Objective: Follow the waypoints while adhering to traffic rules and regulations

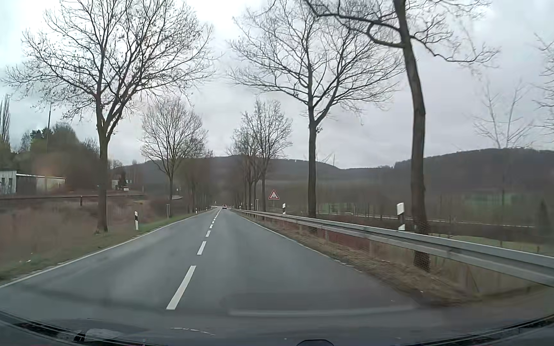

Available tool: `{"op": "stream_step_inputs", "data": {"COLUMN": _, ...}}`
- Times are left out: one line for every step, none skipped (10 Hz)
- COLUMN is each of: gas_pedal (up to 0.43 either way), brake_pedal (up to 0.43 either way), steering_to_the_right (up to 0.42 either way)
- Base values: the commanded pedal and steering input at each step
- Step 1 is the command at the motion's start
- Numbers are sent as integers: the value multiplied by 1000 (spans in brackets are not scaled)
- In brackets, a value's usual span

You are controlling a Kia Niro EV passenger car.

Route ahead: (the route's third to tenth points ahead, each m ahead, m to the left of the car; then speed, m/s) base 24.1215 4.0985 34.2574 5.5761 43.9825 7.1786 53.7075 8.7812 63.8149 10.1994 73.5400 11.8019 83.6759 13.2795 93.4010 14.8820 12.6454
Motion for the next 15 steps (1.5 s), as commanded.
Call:
{"op": "stream_step_inputs", "data": {"gas_pedal": 240, "brake_pedal": 0, "steering_to_the_right": -78}}
{"op": "stream_step_inputs", "data": {"gas_pedal": 240, "brake_pedal": 0, "steering_to_the_right": -76}}
{"op": "stream_step_inputs", "data": {"gas_pedal": 228, "brake_pedal": 0, "steering_to_the_right": -74}}
{"op": "stream_step_inputs", "data": {"gas_pedal": 228, "brake_pedal": 0, "steering_to_the_right": -70}}
{"op": "stream_step_inputs", "data": {"gas_pedal": 228, "brake_pedal": 0, "steering_to_the_right": -61}}
{"op": "stream_step_inputs", "data": {"gas_pedal": 228, "brake_pedal": 0, "steering_to_the_right": -51}}
{"op": "stream_step_inputs", "data": {"gas_pedal": 220, "brake_pedal": 0, "steering_to_the_right": -41}}
{"op": "stream_step_inputs", "data": {"gas_pedal": 209, "brake_pedal": 0, "steering_to_the_right": -34}}
{"op": "stream_step_inputs", "data": {"gas_pedal": 197, "brake_pedal": 0, "steering_to_the_right": -28}}
{"op": "stream_step_inputs", "data": {"gas_pedal": 197, "brake_pedal": 0, "steering_to_the_right": -22}}
{"op": "stream_step_inputs", "data": {"gas_pedal": 197, "brake_pedal": 0, "steering_to_the_right": -14}}
{"op": "stream_step_inputs", "data": {"gas_pedal": 197, "brake_pedal": 0, "steering_to_the_right": -9}}
{"op": "stream_step_inputs", "data": {"gas_pedal": 197, "brake_pedal": 0, "steering_to_the_right": -8}}
{"op": "stream_step_inputs", "data": {"gas_pedal": 197, "brake_pedal": 0, "steering_to_the_right": -7}}
{"op": "stream_step_inputs", "data": {"gas_pedal": 197, "brake_pedal": 0, "steering_to_the_right": -7}}
